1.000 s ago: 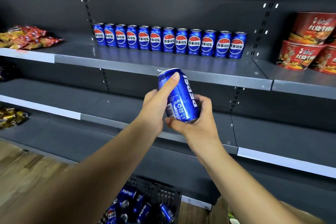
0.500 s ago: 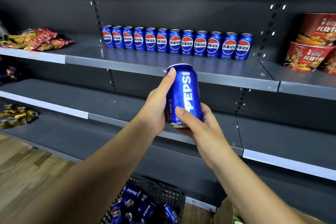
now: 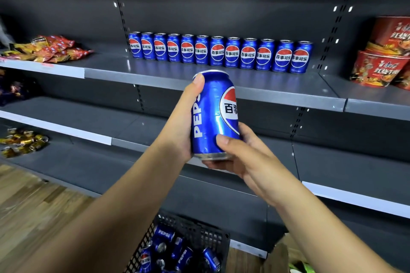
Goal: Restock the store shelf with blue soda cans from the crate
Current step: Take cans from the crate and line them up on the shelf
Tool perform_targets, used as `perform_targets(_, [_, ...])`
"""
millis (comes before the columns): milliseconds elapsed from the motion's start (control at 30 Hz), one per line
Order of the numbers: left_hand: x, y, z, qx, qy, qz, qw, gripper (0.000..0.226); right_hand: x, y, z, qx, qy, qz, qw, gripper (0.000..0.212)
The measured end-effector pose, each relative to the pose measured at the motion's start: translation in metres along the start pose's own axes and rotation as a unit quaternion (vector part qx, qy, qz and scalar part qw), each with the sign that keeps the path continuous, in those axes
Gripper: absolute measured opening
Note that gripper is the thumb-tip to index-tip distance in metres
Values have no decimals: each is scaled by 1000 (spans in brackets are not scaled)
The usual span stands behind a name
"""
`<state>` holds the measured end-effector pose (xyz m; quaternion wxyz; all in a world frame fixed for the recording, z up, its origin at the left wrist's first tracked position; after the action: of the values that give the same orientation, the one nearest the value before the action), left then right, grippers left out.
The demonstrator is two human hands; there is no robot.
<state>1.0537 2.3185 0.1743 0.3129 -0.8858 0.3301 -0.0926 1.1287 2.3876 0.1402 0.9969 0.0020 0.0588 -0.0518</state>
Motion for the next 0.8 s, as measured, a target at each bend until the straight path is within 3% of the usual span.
perform_targets(167, [1, 6, -1, -40, -24, -14, 999, 66, 2, -3, 8, 106, 29, -92, 990, 40])
perform_targets(367, [4, 4, 1, -64, -40, -29, 997, 59, 4, -5, 5, 230, 56, -170, 957, 46])
perform_targets(633, [2, 14, 1, -4, 19, -21, 1000, 58, 6, -18, 4, 73, 30, -59, 995, 66])
perform_targets(800, [2, 18, 2, -40, 19, -40, 998, 76, 3, -21, 1, 60, 41, -94, 993, 74])
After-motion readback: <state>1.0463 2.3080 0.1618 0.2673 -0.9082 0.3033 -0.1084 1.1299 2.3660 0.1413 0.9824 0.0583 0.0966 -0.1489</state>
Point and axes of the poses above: each hand's wrist, its own x-axis away from the middle knuckle, its own y-axis out of the back of the hand, z = x × y, the point moved 5 cm from there along -x, towards the middle knuckle, and after that the axes turned 14 degrees about x, right-handed, at the moved point
